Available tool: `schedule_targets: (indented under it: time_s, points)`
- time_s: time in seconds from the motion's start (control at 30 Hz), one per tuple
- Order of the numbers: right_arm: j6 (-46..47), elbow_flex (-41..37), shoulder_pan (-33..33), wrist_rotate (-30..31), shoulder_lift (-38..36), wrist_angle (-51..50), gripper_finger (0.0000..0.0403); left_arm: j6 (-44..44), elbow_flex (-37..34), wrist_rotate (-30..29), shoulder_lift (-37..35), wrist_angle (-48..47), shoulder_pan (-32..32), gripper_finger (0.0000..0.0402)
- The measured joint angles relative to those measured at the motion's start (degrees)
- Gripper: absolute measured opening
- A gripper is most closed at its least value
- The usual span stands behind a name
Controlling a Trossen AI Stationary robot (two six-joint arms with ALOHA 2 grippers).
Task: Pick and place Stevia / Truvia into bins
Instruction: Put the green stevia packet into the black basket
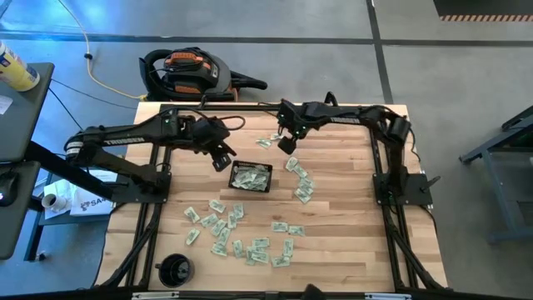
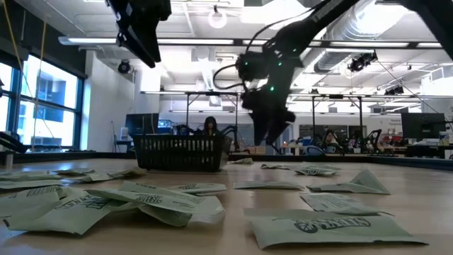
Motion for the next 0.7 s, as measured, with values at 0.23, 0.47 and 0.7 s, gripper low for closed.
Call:
schedule_targets:
  time_s: [0.23,0.47,0.7]
  points:
    - [-13.8,12.1,-0.2,0.9,8.9,-6.2,0.0302,-2.2,0.0,-2.1,0.5,-0.1,0.0,0.0237]
    - [-21.5,21.1,-1.5,-0.4,18.0,-14.2,0.0302,-7.0,0.0,-3.2,0.5,-1.0,0.0,0.0237]
    - [-27.2,29.7,-1.4,-0.1,22.4,-15.9,0.0302,-8.9,0.0,-4.1,0.5,-1.3,0.0,0.0237]
